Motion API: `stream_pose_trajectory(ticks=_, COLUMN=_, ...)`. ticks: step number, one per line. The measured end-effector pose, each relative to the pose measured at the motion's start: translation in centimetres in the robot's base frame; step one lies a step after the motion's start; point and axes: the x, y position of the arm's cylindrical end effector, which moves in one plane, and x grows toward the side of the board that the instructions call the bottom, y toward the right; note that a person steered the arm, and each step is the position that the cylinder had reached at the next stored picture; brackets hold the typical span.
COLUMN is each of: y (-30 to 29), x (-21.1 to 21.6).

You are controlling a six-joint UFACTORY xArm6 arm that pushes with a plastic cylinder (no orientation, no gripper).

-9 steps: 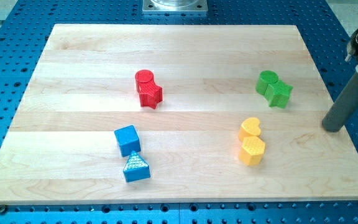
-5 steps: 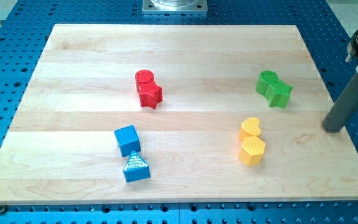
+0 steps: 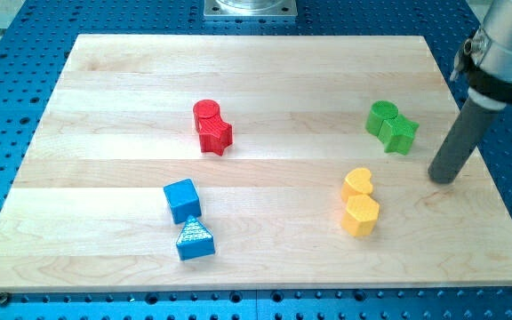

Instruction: Separate the yellow blocks

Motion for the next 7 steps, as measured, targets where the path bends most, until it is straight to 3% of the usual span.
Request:
stream_pose_trajectory(ticks=3, y=-6.2, x=3.7)
stream_pose_trajectory(ticks=7, y=-6.7, x=2.5)
